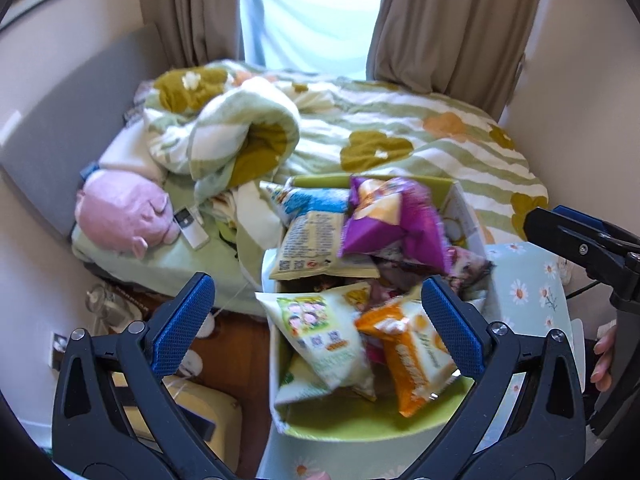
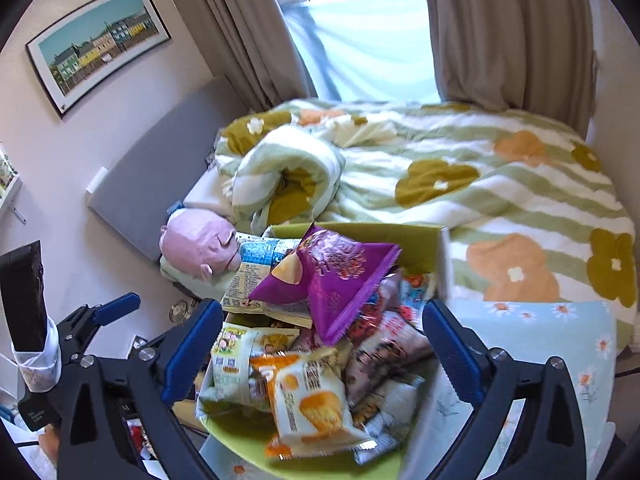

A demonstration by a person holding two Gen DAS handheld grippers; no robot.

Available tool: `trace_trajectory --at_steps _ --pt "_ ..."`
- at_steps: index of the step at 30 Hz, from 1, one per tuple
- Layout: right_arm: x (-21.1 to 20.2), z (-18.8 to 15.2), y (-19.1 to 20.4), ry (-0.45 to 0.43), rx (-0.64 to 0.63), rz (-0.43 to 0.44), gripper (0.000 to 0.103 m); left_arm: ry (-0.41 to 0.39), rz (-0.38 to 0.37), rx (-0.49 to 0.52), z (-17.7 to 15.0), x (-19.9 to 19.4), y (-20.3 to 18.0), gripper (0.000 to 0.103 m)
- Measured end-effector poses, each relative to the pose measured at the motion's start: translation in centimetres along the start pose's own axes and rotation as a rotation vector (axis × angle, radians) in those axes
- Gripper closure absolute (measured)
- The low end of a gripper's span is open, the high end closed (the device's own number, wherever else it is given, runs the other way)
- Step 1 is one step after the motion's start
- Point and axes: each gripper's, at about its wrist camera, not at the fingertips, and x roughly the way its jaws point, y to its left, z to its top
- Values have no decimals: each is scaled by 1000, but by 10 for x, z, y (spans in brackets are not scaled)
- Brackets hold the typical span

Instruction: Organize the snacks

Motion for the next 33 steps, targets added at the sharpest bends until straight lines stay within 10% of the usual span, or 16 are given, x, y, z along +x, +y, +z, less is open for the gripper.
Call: trace_trajectory --at_steps 20,33 --pt "-196 -120 -45 -243 -39 -360 0 -262 19 55 -92 -156 -117 1" --pt "-224 -150 -50 -283 -12 -381 1 -299 42 95 -114 -175 -140 1"
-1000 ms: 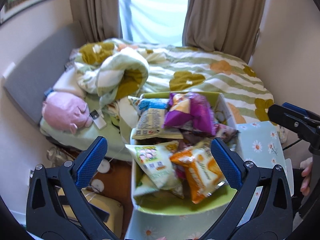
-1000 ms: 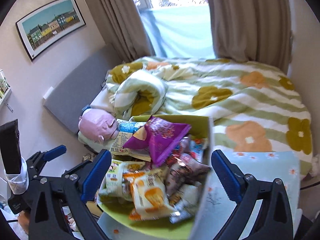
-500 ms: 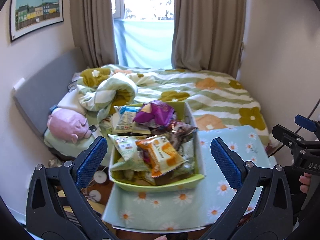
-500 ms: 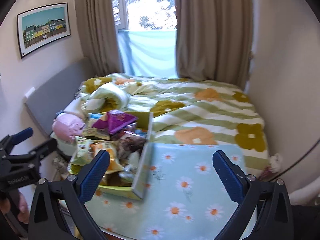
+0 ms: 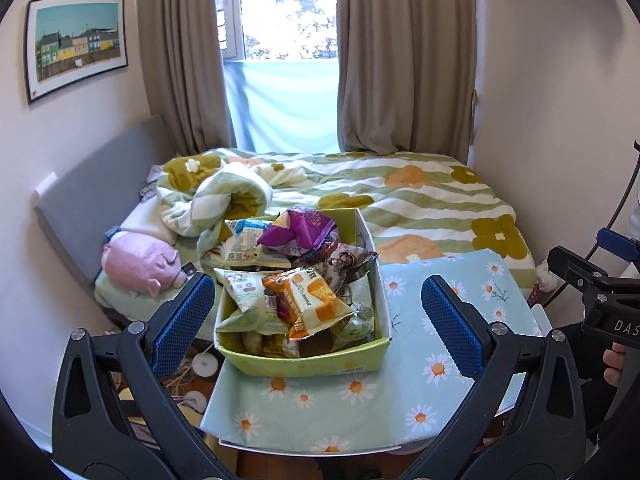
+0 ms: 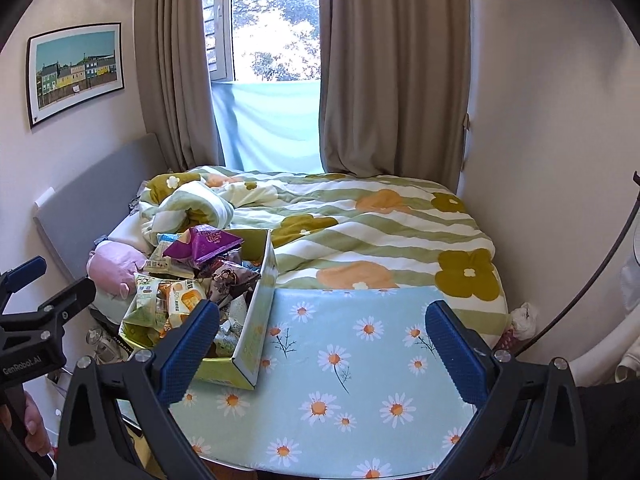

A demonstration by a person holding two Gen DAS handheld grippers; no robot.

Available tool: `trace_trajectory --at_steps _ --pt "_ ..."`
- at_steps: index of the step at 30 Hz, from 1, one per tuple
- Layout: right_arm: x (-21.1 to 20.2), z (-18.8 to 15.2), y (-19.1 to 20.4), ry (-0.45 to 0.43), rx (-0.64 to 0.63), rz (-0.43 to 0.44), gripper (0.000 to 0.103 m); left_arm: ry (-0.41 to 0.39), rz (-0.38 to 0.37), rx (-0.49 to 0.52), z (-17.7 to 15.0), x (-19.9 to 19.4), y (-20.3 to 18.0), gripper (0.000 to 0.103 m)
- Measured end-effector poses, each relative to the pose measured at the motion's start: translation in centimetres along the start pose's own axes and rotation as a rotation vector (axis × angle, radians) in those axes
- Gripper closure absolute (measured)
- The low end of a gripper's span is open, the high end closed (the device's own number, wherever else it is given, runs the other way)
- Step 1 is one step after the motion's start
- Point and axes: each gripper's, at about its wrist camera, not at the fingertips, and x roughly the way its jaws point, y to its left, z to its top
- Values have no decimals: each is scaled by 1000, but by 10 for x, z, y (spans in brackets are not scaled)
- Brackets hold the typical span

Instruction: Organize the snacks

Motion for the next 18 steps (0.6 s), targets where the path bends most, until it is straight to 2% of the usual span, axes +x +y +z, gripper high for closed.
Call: trace_trajectory --at_steps 18 --pt "-3 -1 -3 1 5 -16 0 -14 7 17 -3 -3 -7 1"
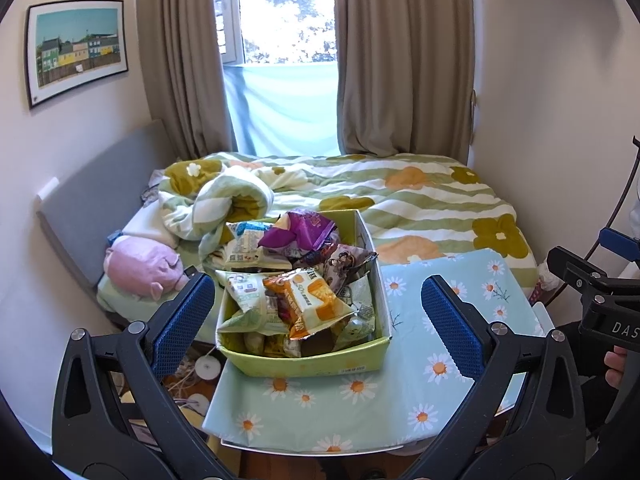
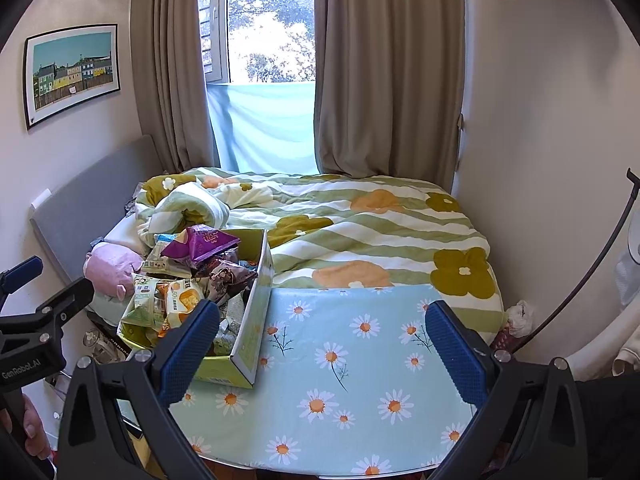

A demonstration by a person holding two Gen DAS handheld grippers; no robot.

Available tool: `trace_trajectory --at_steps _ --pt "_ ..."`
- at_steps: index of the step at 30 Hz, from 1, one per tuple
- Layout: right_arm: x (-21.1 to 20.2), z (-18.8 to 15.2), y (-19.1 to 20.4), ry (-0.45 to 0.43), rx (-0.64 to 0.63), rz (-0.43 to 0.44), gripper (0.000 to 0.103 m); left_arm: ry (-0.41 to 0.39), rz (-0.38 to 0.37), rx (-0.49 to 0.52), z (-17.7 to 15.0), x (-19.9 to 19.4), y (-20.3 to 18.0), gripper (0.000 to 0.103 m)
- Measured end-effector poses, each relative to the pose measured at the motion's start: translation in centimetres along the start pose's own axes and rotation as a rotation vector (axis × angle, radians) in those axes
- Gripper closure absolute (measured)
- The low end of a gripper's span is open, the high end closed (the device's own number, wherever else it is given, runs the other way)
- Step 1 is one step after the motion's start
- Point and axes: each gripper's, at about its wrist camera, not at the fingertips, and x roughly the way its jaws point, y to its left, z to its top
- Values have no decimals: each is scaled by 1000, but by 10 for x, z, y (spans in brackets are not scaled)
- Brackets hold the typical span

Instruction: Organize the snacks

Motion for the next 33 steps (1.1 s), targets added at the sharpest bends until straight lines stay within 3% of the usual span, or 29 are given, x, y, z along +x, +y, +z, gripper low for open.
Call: trace_trajectory --at_steps 33 --pt "1 -5 -10 -11 22 -31 1 -27 -20 4 0 -5 -25 1"
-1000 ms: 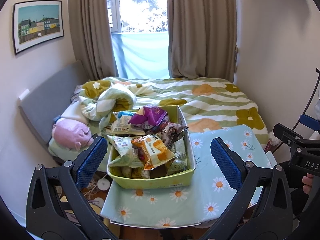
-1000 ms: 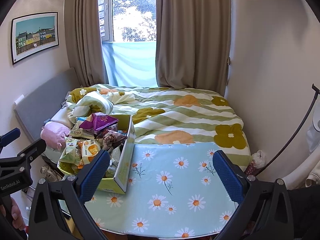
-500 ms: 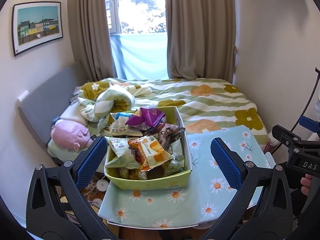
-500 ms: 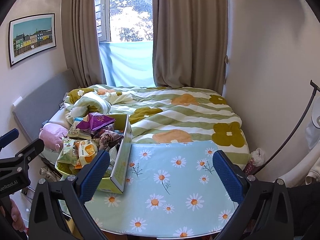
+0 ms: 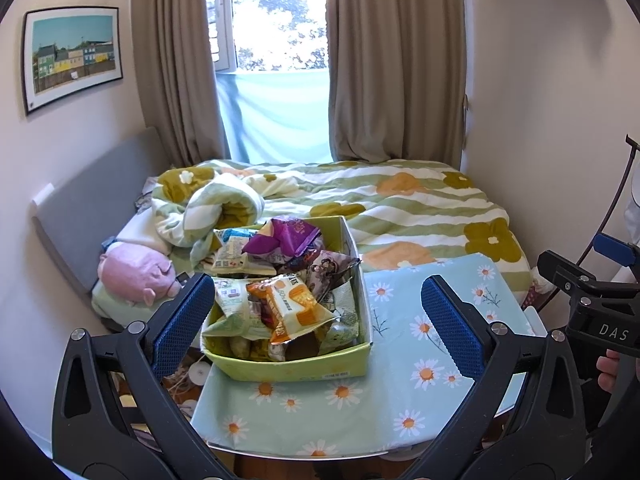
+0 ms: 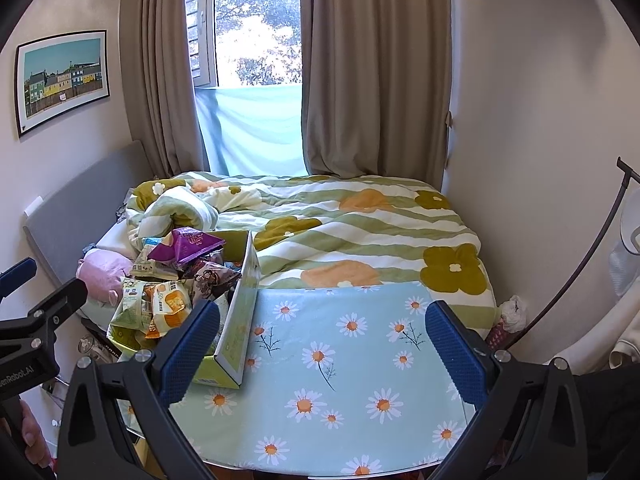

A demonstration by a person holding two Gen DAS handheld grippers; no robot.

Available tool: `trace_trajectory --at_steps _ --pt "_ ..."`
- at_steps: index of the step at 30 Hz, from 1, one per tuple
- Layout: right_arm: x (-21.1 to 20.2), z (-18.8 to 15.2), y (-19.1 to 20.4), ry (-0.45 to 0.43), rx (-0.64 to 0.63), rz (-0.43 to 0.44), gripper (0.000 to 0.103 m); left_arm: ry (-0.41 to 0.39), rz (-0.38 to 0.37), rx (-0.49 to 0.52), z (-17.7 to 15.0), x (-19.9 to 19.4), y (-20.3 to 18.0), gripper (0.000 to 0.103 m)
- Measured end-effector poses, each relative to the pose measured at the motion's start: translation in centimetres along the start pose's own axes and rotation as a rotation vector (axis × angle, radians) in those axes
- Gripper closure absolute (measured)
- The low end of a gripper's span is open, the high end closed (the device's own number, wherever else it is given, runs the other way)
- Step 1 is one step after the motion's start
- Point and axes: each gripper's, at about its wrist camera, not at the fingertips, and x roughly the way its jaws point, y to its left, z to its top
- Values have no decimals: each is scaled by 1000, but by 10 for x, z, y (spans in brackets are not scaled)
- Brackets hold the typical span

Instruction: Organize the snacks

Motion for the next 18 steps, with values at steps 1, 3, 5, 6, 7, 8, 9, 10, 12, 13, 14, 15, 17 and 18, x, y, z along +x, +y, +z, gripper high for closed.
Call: trace_trajectory --at_steps 1,3,5,6,7,8,9,10,12,13,14,15,17,18 --pt "0 0 -1 0 -1 0 1 -2 -2 -1 0 -1 -1 1" --pt "0 0 0 1 2 0 1 -4 -7 1 0 -2 -2 1" --pt "0 0 0 2 1 0 1 -2 -10 4 -1 -3 -3 1" --pt "0 0 0 1 1 -1 1 -1 -12 6 -1 -3 -4 1" --pt "0 0 0 0 1 0 1 -1 -13 8 -1 -4 -4 1" --pt "0 0 0 0 0 0 1 -1 -13 9 -2 -5 -5 1" --pt "0 0 0 0 0 -1 1 -3 -10 8 -2 -5 -5 1" --pt "0 0 0 1 0 1 1 -8 -7 7 -2 -6 -5 1" --pt "0 -1 0 2 1 0 1 -18 -13 0 -3 -9 -5 1" --pt "0 -1 0 2 3 0 1 -23 -17 -3 -3 -11 -4 1" --pt "0 -1 -1 2 3 0 1 -22 -30 -3 -2 -11 -5 1" --pt "0 -1 -1 2 1 -1 1 -17 -34 -2 -3 -11 -5 1" --pt "0 -1 -1 2 3 0 0 -2 -31 -5 -3 -9 -5 1" --pt "0 -1 0 2 3 0 1 7 -31 -9 -4 -8 -4 1"
